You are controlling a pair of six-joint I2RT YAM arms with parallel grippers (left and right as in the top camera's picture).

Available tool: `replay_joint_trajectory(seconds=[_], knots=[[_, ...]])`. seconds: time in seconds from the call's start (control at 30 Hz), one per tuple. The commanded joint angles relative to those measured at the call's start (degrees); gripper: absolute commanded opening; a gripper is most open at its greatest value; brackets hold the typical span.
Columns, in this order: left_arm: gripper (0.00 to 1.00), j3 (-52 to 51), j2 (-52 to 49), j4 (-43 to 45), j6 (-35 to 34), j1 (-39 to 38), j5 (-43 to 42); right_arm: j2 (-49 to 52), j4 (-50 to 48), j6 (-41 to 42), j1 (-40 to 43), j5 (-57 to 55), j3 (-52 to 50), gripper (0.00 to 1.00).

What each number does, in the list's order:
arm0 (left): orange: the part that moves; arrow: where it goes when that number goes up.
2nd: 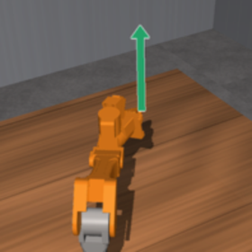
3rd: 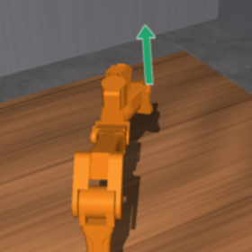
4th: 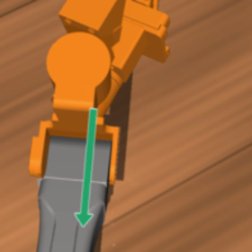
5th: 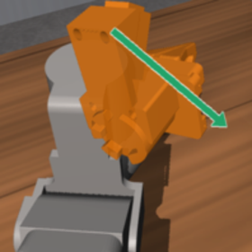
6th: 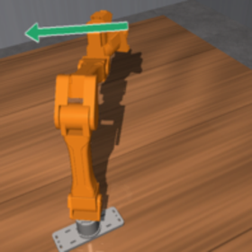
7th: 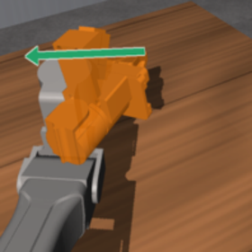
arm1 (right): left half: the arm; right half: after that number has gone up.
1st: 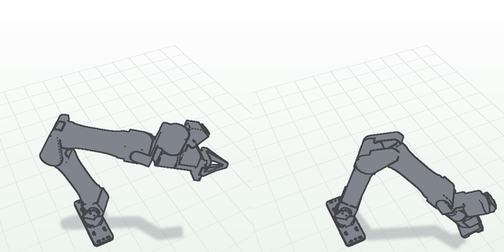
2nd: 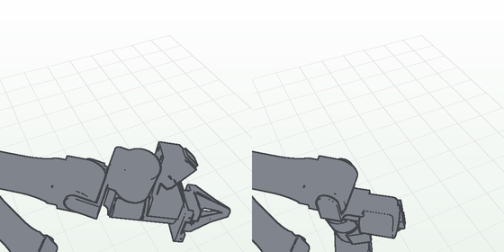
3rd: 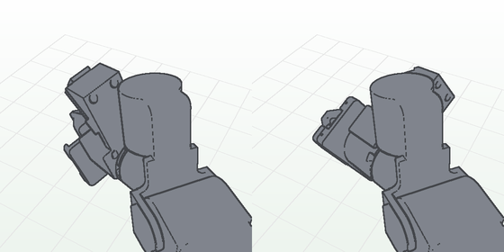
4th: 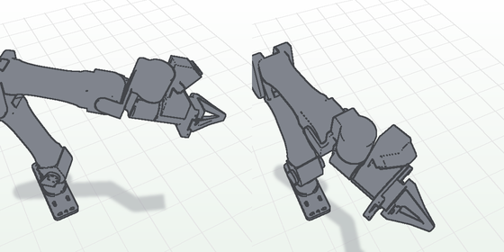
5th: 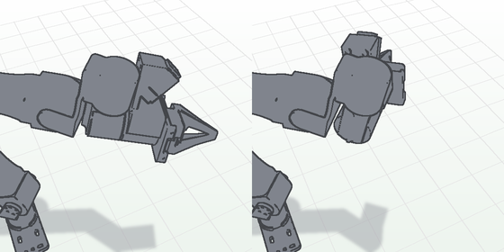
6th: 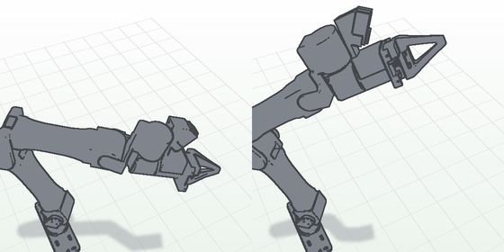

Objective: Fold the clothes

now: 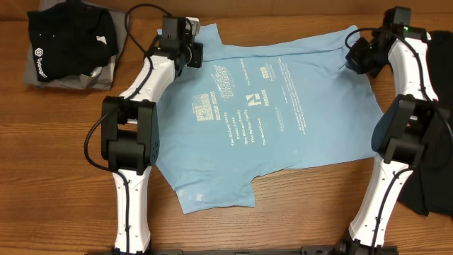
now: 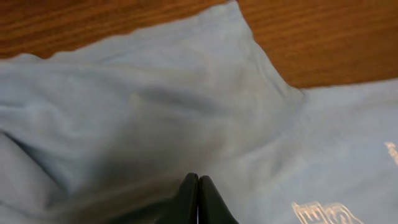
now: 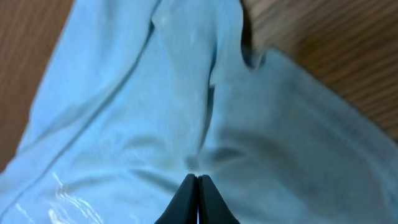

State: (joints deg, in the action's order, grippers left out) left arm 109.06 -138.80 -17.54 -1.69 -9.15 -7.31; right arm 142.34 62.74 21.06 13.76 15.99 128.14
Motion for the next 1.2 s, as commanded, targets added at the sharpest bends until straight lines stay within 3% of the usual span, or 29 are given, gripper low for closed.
replay_joint_trajectory(seconds=[0.0, 0.93, 1.17], knots=[[0.04, -0.3, -2.6, 2.5, -2.6, 1.3, 0.4, 1.0, 1.1, -1.6, -0.4, -2.2, 0.4, 0.04], [0.04, -0.3, -9.7, 10.1, -3.7, 6.6, -0.4, 2.4, 5.6, -0.9, -0.6, -2.3, -5.6, 0.04], [0.05, -0.3, -10.0, 12.2, -3.7, 7.3, 5.4, 2.4, 5.5, -0.9, -0.6, -2.3, -5.6, 0.04]])
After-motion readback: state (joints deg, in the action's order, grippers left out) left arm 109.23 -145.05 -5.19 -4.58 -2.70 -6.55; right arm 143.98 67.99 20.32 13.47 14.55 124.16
